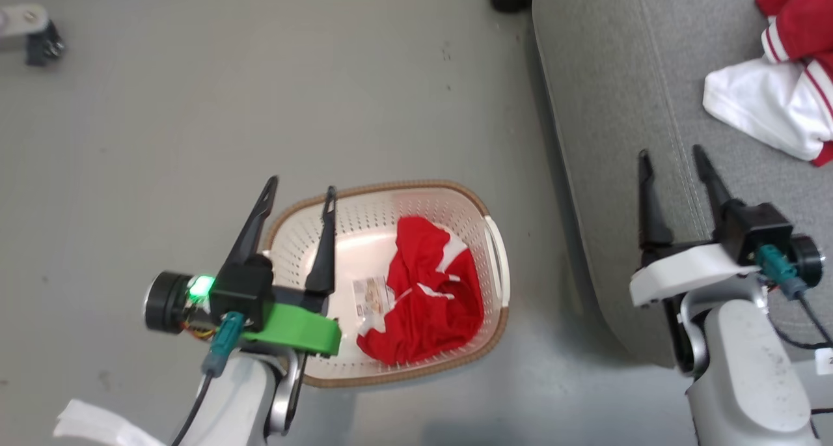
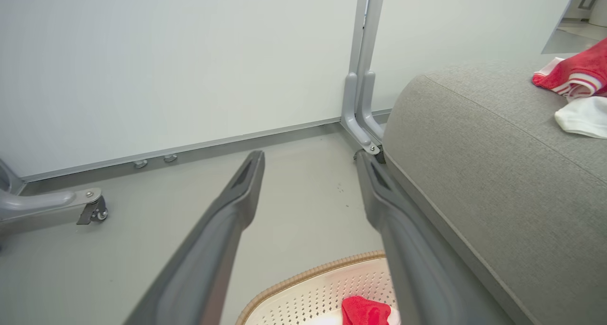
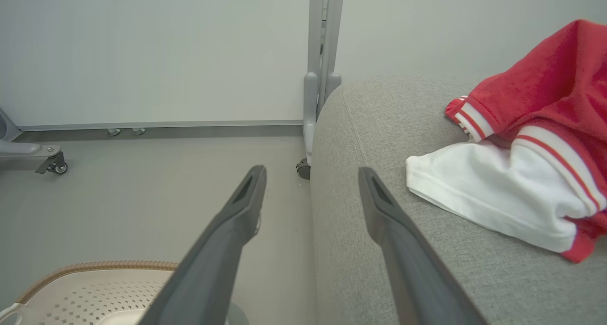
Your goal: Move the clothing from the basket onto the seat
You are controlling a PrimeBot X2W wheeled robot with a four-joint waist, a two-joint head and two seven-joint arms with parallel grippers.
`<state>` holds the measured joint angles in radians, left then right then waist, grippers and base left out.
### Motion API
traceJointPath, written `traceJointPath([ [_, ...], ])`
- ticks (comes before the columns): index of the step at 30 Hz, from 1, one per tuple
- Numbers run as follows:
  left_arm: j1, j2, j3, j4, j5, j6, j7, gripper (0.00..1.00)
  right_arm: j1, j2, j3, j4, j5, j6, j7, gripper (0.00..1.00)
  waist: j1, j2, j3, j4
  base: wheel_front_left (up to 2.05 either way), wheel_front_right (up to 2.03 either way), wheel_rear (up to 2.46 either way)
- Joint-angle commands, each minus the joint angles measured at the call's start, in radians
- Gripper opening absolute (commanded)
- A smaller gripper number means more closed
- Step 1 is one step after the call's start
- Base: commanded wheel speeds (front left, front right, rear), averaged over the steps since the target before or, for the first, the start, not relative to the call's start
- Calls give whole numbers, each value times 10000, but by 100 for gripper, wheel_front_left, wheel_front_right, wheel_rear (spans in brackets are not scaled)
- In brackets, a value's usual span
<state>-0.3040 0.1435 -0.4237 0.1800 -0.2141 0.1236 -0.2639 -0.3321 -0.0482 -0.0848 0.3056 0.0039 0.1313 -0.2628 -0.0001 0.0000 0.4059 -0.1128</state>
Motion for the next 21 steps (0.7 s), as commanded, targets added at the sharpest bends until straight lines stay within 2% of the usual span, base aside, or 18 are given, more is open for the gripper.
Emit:
traceJointPath([
  [1, 400, -23, 259, 37, -33, 42, -6, 100, 281, -48, 241, -23, 174, -10, -31, 100, 1, 0, -1469, 827, 0, 0, 0],
  [6, 1253, -220, 1263, -249, 121, -43, -5, 100, 937, -38, 1231, -334, 652, -10, -31, 100, 1, 0, -2277, 998, 0, 0, 0],
  [11, 2195, -493, 2237, -887, 267, -144, -6, 100, 1448, -37, 1790, -752, 1046, -10, -31, 100, 1, 0, -2948, 974, 0, 0, 0],
  [14, 2828, -581, 2509, -1340, 693, -403, -7, 100, 1906, -38, 2000, -1103, 1230, -10, -29, 100, 1, 0, -3469, 957, 0, 0, 0],
  [17, 3457, -680, 2735, -1746, 939, -581, -6, 100, 2437, -33, 2145, -1444, 814, -10, -31, 100, 1, 0, -3897, 924, 0, 0, 0],
  [21, 4112, -821, 2908, -1990, 1076, -827, -6, 100, 3119, -36, 1931, -1754, 710, -10, -31, 100, 1, 0, -4233, 890, 0, 0, 0],
])
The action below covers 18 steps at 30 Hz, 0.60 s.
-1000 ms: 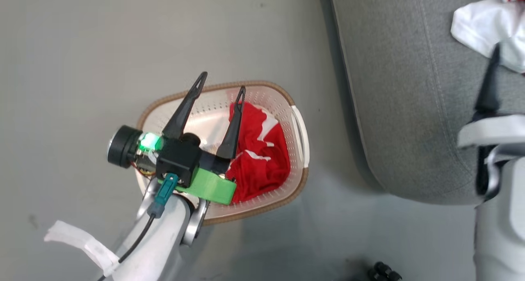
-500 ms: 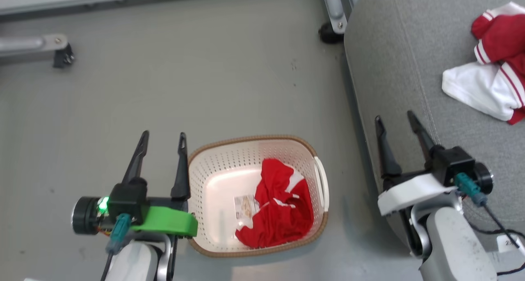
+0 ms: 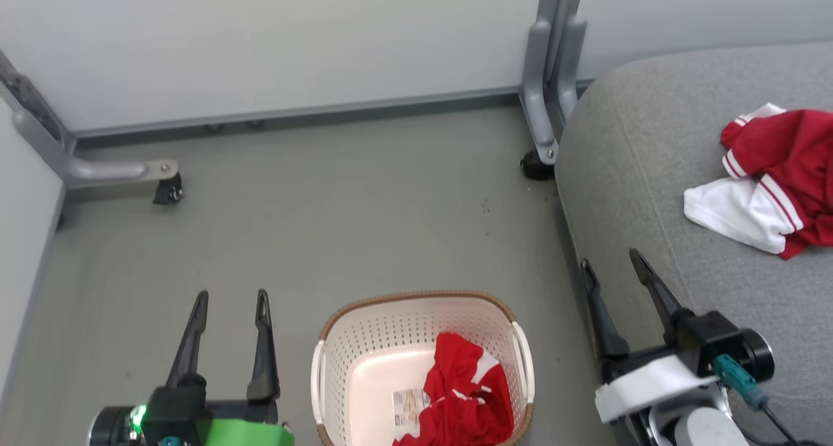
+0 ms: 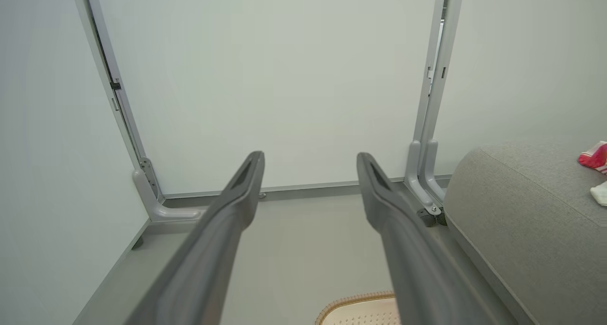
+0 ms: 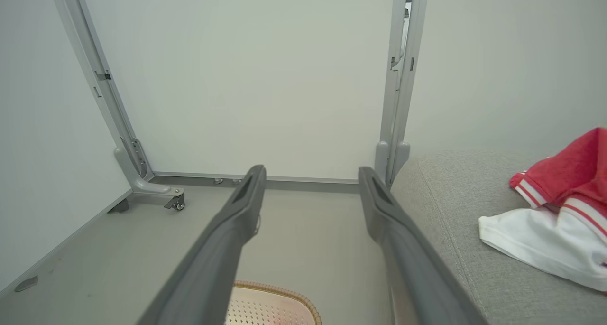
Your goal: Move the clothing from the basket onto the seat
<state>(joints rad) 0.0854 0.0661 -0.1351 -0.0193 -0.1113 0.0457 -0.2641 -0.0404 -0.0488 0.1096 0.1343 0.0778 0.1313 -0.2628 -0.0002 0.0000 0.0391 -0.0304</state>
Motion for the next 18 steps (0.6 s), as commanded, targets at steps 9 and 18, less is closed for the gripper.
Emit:
traceJointPath([
  [9, 822, -130, 469, 254, 213, -425, -4, 100, 831, -24, -205, -240, 194, -8, -31, 100, 2, 0, -885, -53, 0, 0, 0],
  [18, 734, -149, 664, 432, 353, -625, -5, 100, 797, -30, -218, -439, 175, -10, -31, 100, 2, 0, -885, -74, 0, 0, 0],
])
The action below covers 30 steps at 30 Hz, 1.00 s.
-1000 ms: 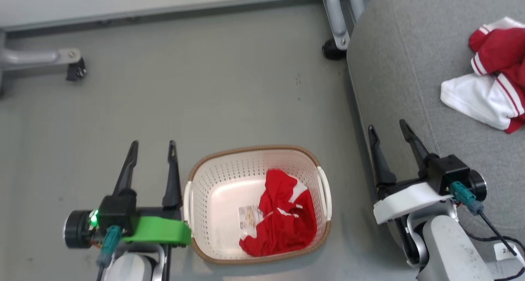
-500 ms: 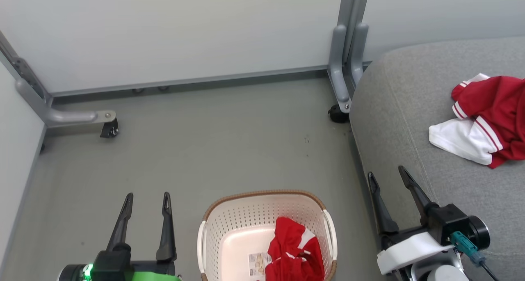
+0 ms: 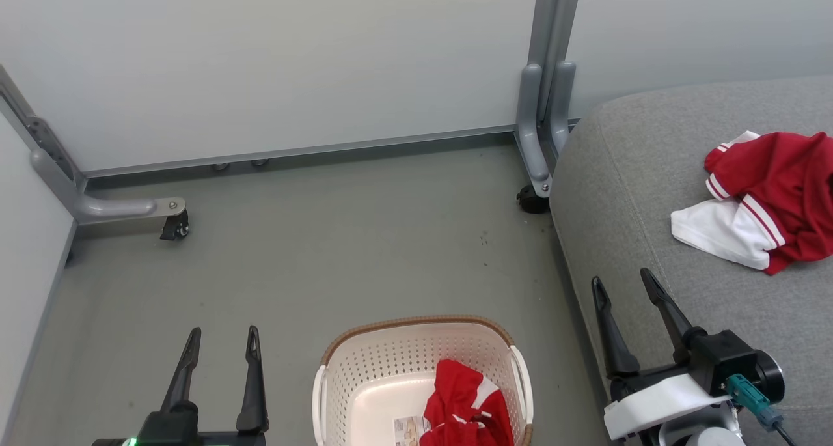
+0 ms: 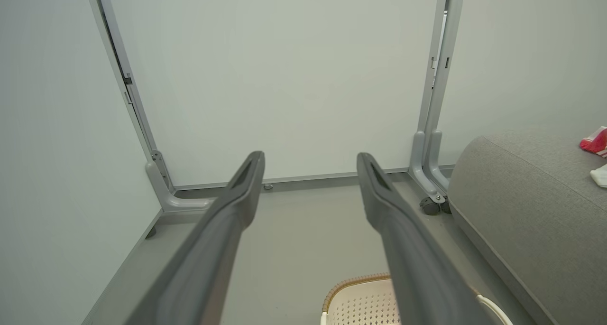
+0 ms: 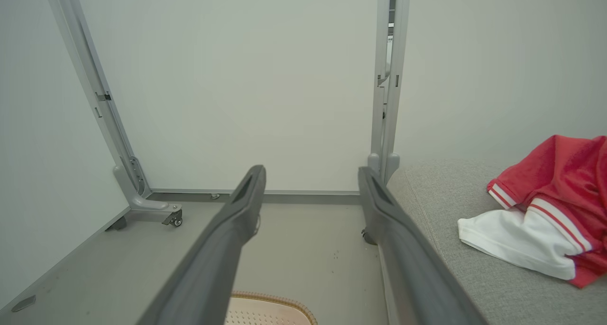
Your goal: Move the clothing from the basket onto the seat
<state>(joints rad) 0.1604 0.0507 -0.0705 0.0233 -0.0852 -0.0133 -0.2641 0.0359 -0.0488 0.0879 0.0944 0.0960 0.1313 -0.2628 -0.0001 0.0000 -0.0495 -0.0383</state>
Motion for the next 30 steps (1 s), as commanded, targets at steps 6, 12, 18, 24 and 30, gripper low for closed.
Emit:
traceJointPath([
  [6, -146, 1, 17, 16, 69, -63, -5, 100, 143, -30, -20, -31, -11, -8, -31, 100, 1, 0, -26, 48, 0, 0, 0],
  [12, -176, 1, 21, -31, 94, -14, -5, 100, 137, -30, 17, -3, -16, -10, -31, 100, 1, 0, -40, 71, 0, 0, 0],
  [18, -152, 2, 22, -54, 72, 2, -5, 100, 128, -30, 23, 18, -80, -8, -31, 100, 1, 0, -92, 79, 0, 0, 0],
  [24, -110, 2, 19, -83, 98, 5, -5, 100, 136, -30, 81, 13, -74, -10, -31, 100, 1, 0, -95, 66, 0, 0, 0],
  [30, -139, 1, 72, -51, 154, 59, -5, 100, 165, -30, 151, 34, -84, -8, -31, 100, 1, 0, -108, 61, 0, 0, 0],
])
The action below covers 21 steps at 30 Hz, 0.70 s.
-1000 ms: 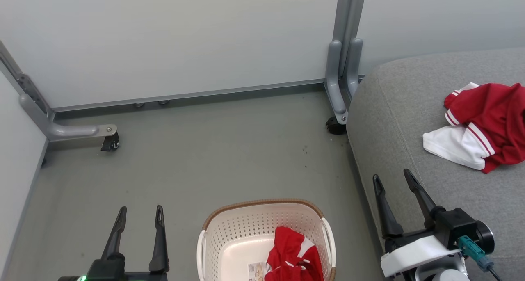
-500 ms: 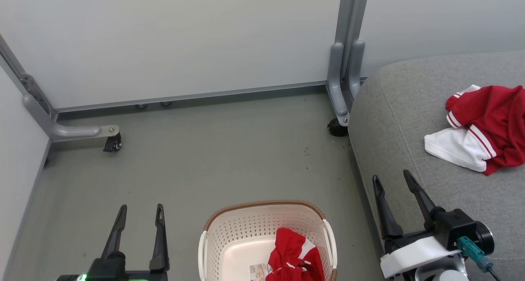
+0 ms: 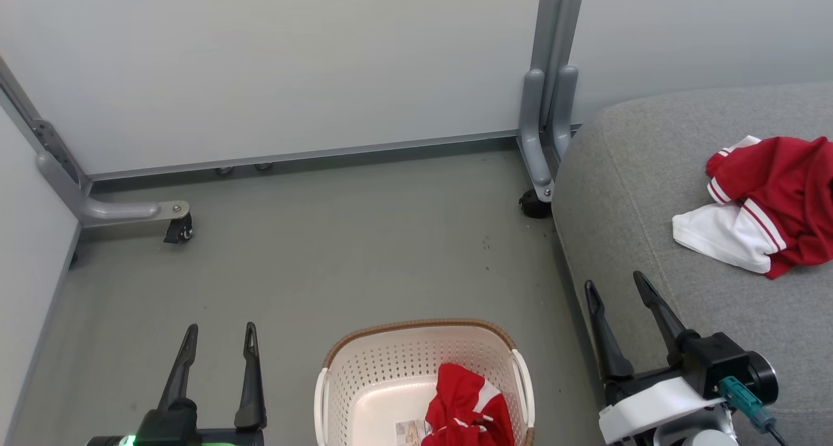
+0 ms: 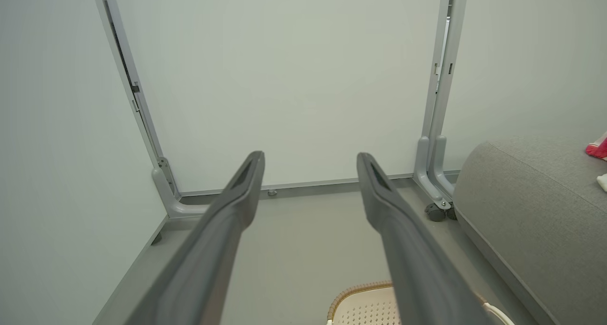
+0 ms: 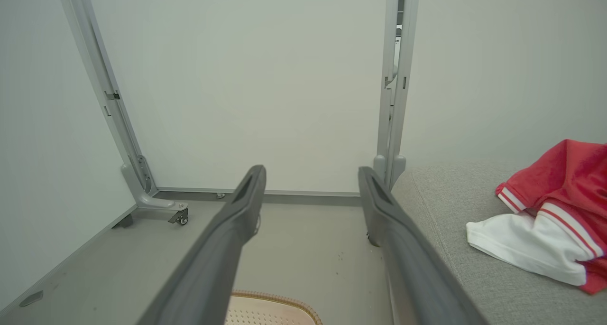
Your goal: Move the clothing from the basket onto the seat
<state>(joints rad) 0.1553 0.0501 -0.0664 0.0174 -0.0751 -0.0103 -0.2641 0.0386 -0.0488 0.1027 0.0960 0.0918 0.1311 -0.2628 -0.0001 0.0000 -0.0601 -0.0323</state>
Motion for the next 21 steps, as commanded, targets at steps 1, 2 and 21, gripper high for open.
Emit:
traceJointPath([
  [1, -93, 7, 25, 13, 56, 58, -5, 100, 142, -30, 23, 33, -68, -6, -31, 100, 1, 0, -5, 2, 0, 0, 0],
  [2, -94, 7, 15, 13, 45, 85, -5, 100, 147, -30, 29, 37, -72, -6, -31, 100, 1, 0, -8, 4, 0, 0, 0],
  [21, -7, 8, -170, 123, -143, 223, -5, 100, 73, -30, 158, 48, -275, -6, -31, 100, 1, 0, 83, -55, 0, 0, 0],
])
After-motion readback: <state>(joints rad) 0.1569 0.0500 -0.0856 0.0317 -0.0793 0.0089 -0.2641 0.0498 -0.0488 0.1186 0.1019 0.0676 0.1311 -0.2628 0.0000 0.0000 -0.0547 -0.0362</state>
